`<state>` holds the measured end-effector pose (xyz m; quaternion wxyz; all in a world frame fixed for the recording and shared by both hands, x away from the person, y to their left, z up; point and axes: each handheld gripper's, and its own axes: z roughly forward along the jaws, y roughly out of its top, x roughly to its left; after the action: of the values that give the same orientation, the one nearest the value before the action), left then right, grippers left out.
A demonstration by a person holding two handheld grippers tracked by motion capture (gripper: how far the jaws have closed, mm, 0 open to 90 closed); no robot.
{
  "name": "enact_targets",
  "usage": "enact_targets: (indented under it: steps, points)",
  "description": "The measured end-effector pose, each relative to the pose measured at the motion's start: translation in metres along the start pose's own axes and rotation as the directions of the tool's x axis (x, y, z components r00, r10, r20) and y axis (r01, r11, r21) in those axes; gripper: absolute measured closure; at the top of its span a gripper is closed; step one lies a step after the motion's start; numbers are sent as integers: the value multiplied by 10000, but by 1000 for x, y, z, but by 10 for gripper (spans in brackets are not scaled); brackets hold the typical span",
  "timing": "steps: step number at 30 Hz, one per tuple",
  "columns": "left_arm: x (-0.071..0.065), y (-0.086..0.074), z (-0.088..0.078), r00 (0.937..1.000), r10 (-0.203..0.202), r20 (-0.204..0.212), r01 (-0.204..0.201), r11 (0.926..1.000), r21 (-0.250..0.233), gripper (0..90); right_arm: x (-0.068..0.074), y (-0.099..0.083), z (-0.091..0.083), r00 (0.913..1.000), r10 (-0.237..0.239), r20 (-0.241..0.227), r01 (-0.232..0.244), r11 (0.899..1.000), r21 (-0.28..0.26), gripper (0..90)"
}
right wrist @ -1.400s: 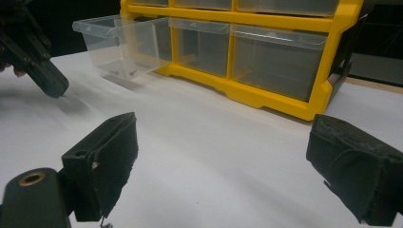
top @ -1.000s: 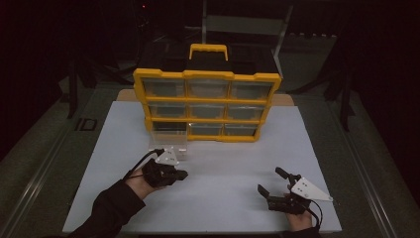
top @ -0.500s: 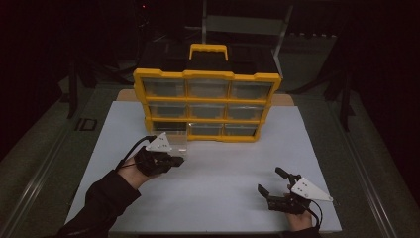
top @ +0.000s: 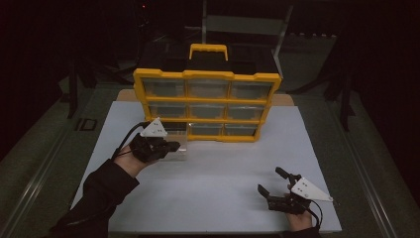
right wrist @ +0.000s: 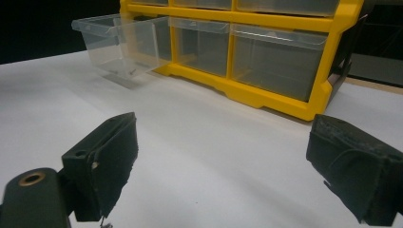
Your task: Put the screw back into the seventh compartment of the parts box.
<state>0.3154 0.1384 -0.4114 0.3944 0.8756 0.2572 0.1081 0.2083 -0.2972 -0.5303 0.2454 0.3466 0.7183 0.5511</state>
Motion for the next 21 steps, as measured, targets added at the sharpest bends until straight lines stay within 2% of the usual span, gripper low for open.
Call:
enact_targets:
  steps: [7,13,19,21]
  points:
    - [8,0,1,9976,-492,-487,480,9985,-257,865,0,0,0,10000,-1,6,1,10000,-11,100]
    - [14,-1,6,9938,-697,-862,675,9973,-284,865,0,0,0,10000,-9,-4,9,10000,-7,100]
    - [19,-2,12,9873,-1026,-1216,969,9939,-521,865,0,0,0,10000,-4,3,4,10000,1,100]
    - [20,-3,15,9830,-1094,-1471,1033,9934,-489,865,0,0,0,10000,-1,-1,1,10000,-4,100]
